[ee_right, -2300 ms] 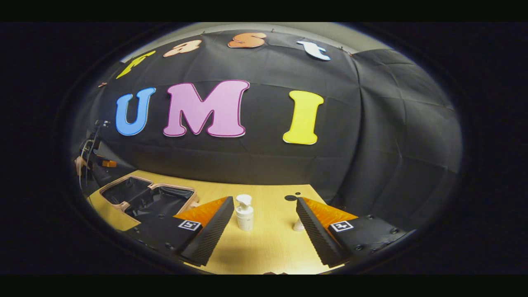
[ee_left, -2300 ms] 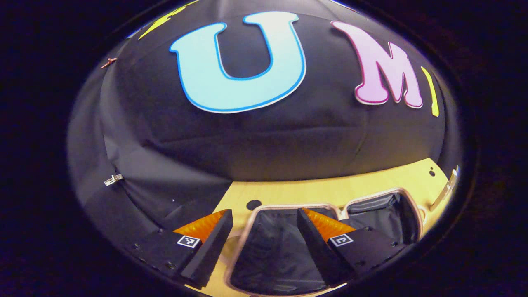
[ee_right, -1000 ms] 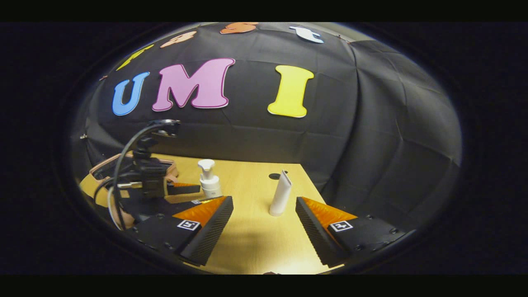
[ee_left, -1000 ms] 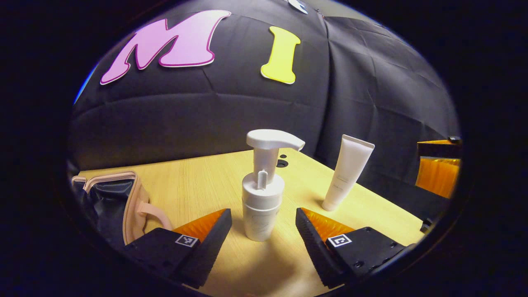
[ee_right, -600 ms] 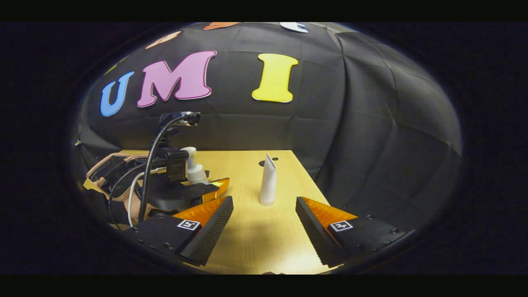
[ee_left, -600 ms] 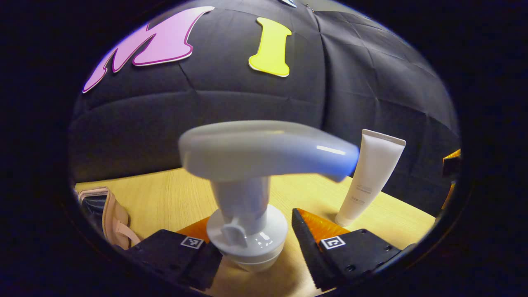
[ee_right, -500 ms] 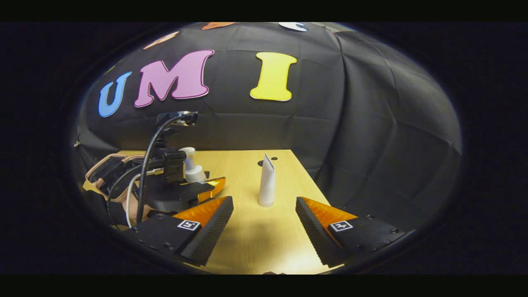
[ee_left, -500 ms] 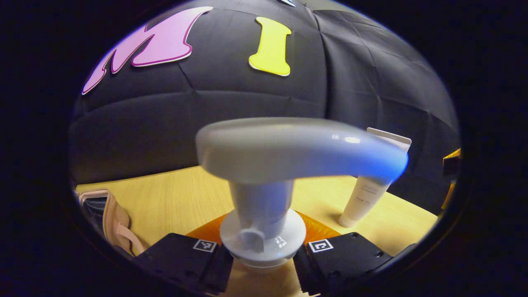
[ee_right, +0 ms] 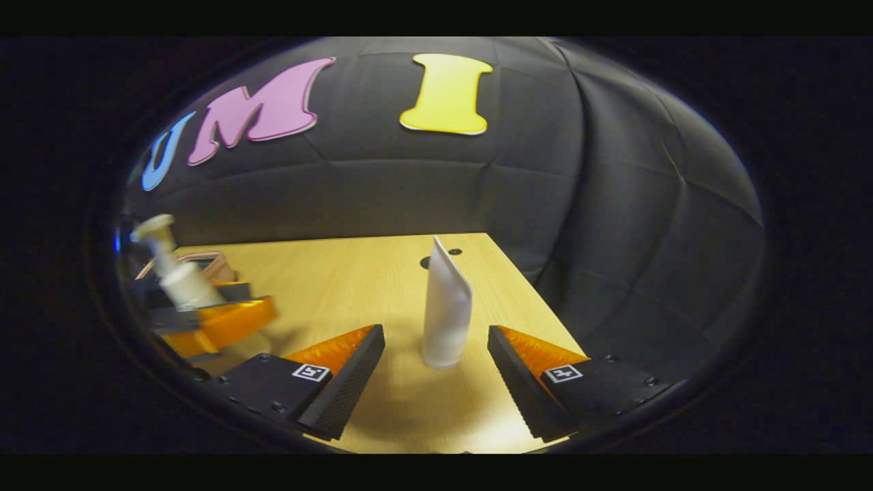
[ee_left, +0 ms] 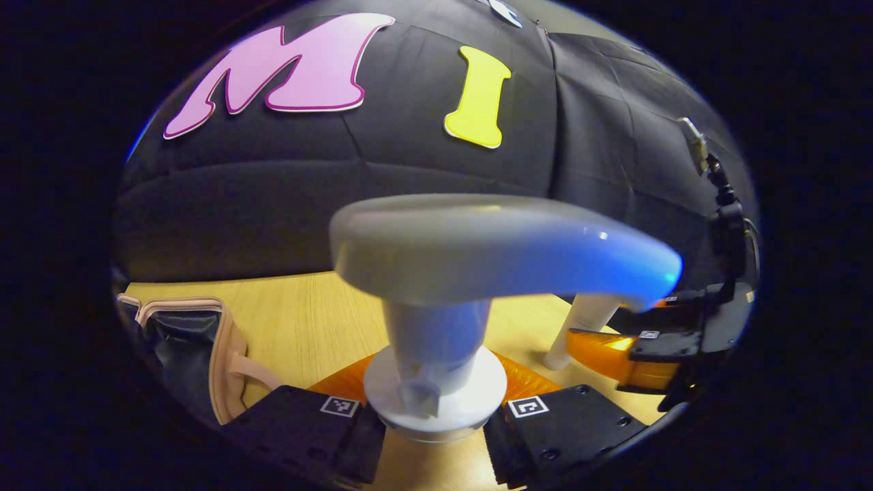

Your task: First open the suitcase, pack the skin care products into it, and then close the suitcase.

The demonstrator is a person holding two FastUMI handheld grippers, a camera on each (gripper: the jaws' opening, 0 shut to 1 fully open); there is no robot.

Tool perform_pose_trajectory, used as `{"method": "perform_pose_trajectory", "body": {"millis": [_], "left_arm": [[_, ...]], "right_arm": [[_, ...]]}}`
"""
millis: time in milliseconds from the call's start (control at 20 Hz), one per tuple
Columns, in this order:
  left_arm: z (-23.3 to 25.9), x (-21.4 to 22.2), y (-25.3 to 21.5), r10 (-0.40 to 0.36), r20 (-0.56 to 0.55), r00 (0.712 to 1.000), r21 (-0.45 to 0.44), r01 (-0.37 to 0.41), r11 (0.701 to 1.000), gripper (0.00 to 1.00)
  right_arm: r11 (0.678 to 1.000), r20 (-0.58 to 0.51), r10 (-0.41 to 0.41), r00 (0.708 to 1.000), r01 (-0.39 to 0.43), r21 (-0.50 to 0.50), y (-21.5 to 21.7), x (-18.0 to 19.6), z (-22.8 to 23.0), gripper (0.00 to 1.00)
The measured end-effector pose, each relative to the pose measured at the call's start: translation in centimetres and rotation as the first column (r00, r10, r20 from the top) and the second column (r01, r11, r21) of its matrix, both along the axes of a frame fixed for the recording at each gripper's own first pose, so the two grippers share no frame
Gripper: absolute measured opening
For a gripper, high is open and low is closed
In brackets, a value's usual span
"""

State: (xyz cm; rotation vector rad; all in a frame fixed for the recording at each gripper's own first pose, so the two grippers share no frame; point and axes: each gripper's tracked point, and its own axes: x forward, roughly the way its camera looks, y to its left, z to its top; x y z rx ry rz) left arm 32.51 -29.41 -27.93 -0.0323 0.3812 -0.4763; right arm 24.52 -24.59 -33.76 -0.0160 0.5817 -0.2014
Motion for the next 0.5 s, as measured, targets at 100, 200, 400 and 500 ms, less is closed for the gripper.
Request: {"method": "perform_pose_trajectory", "body": {"millis": [100, 200, 400, 500], "left_arm": [[1.3, -1.6, 1.4, 0.012, -0.005, 1.000, -0.009, -0.012, 1.000, 0.64], [2.0, -2.9, 2.5, 0.027, -0.017, 0.999, -0.025, -0.028, 0.999, 0.64], [2.1, -4.7, 4.8, 0.072, -0.044, 0.996, -0.021, -0.073, 0.997, 0.65], [2.2, -5.1, 6.0, 0.095, -0.049, 0.994, -0.012, -0.095, 0.995, 0.65]], "right_arm": [[1.000, -0.017, -0.008, 1.000, 0.008, 0.000, -0.3, 1.2, -1.7, 0.97], [1.000, -0.025, -0.001, 1.000, 0.001, -0.017, -0.2, 2.2, -2.7, 0.97], [0.999, -0.015, -0.009, 1.000, 0.008, -0.043, -0.4, 4.0, -3.7, 0.86], [0.998, 0.001, -0.032, 0.999, 0.032, -0.058, -1.2, 4.9, -3.8, 0.75]]}}
